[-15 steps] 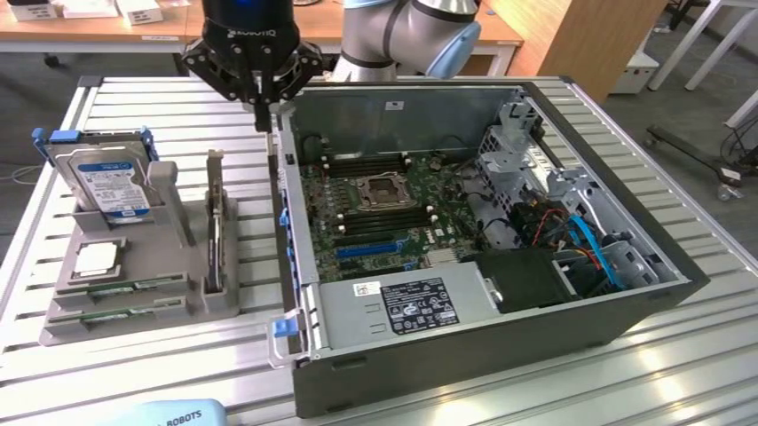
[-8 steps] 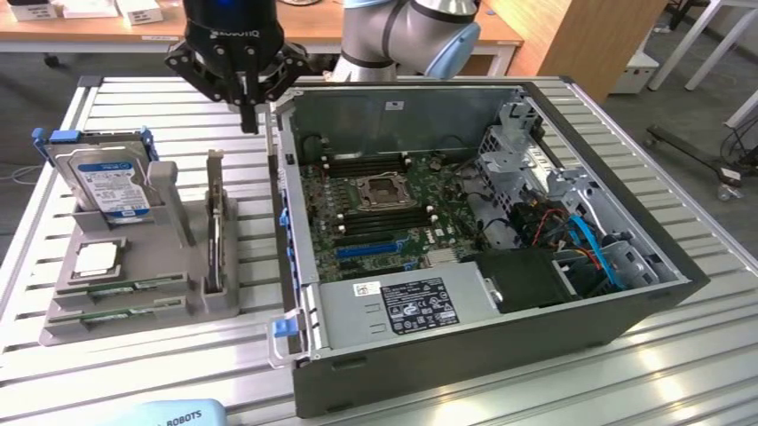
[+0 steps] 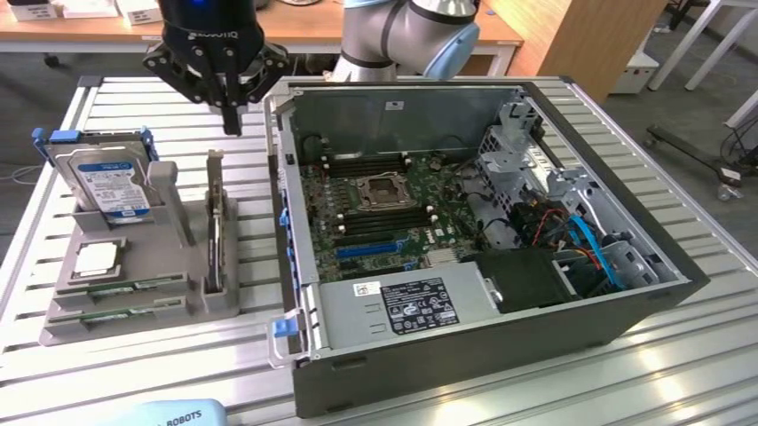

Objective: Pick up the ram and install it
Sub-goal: 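Reach for the ram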

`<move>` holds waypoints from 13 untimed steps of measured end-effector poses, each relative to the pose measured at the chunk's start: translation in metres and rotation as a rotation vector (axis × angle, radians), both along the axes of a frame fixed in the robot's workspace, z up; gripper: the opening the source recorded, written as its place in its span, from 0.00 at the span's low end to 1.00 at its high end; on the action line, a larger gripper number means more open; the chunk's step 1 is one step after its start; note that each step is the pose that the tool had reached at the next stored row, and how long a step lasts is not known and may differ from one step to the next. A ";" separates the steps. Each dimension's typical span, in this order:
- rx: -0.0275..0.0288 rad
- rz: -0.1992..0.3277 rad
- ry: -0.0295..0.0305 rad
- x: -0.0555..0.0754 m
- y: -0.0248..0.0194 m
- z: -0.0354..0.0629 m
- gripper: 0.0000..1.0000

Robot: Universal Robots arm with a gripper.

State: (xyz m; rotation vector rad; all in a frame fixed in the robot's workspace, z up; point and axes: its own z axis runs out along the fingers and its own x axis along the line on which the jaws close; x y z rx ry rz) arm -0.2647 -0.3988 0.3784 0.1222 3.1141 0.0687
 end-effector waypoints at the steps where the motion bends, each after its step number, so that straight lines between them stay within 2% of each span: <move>1: 0.0001 0.000 0.0000 -0.002 0.0000 -0.0002 0.10; 13: 0.0000 -0.001 0.0000 -0.025 0.0000 -0.0019 0.10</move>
